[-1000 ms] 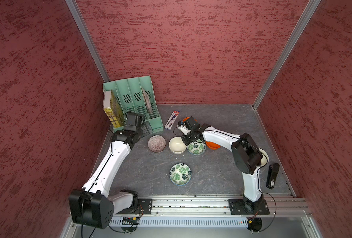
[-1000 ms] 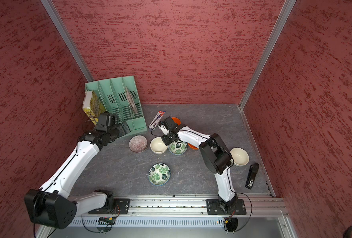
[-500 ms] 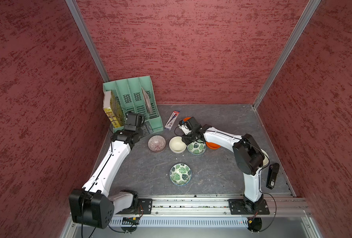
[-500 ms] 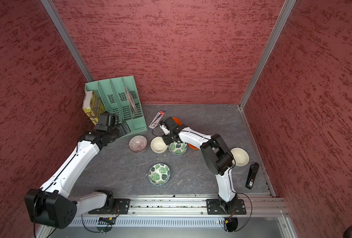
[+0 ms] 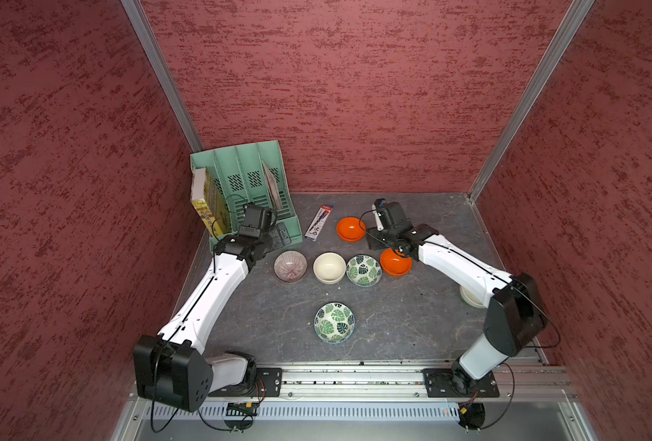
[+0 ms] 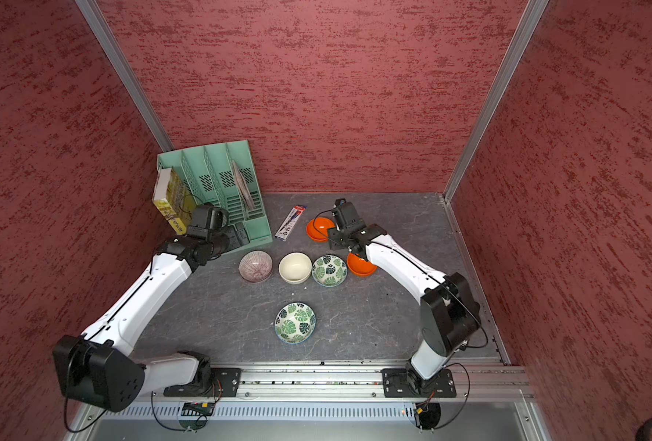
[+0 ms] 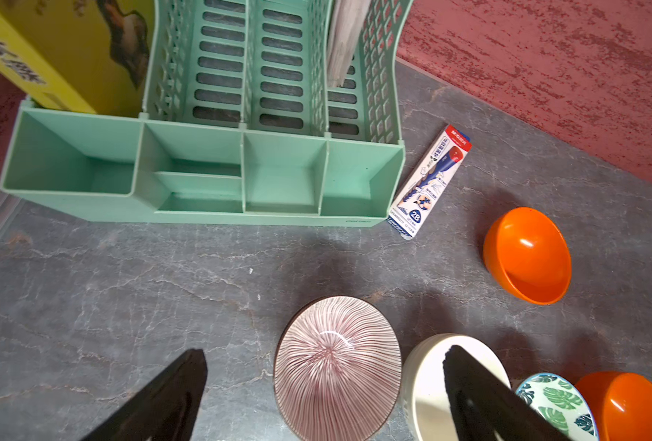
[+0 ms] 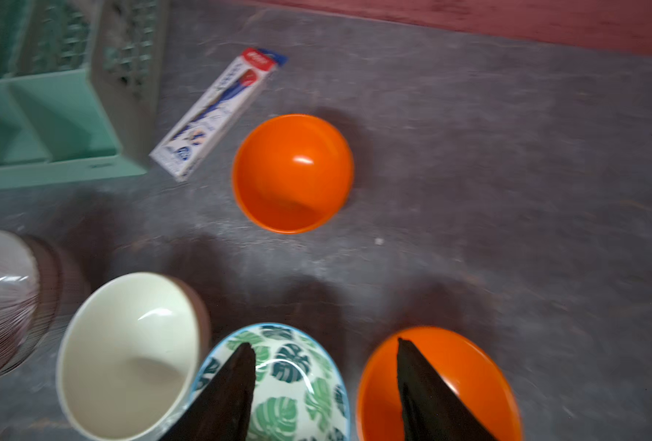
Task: Stack the bowls
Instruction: Move the bowl to the center of the board, then pick up the bowl from the center of the board.
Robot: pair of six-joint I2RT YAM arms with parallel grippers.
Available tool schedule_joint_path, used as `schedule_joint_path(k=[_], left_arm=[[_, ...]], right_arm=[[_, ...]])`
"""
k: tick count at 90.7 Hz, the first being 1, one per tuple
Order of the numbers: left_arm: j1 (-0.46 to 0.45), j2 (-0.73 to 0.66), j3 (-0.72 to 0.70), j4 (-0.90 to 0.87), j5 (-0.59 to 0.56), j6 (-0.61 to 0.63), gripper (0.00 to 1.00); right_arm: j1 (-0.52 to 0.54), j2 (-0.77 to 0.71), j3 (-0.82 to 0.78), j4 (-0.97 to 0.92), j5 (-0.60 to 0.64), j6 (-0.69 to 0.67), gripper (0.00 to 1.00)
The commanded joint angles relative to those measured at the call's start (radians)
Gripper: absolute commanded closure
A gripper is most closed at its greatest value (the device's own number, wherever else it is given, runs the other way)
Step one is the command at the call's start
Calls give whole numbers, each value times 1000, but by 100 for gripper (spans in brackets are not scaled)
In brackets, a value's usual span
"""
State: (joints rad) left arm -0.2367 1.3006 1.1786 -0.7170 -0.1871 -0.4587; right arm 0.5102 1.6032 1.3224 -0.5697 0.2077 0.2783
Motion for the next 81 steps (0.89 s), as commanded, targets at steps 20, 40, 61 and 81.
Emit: schedule_joint_path(k=[20, 40, 61, 81], left_arm=[[-83, 94, 95, 39, 30, 21, 0], [-165, 114, 31, 91, 49, 14, 0], [-208, 148, 57, 95, 73, 15, 0], [-225, 143, 75, 78, 70, 29, 0]], right_arm=[[-233, -307, -256, -321, 268, 297, 35], [-381, -321, -314, -313, 203, 292, 35], [-489, -252, -350, -281, 172, 250, 36], [-537, -202, -396, -193, 112, 222, 41]])
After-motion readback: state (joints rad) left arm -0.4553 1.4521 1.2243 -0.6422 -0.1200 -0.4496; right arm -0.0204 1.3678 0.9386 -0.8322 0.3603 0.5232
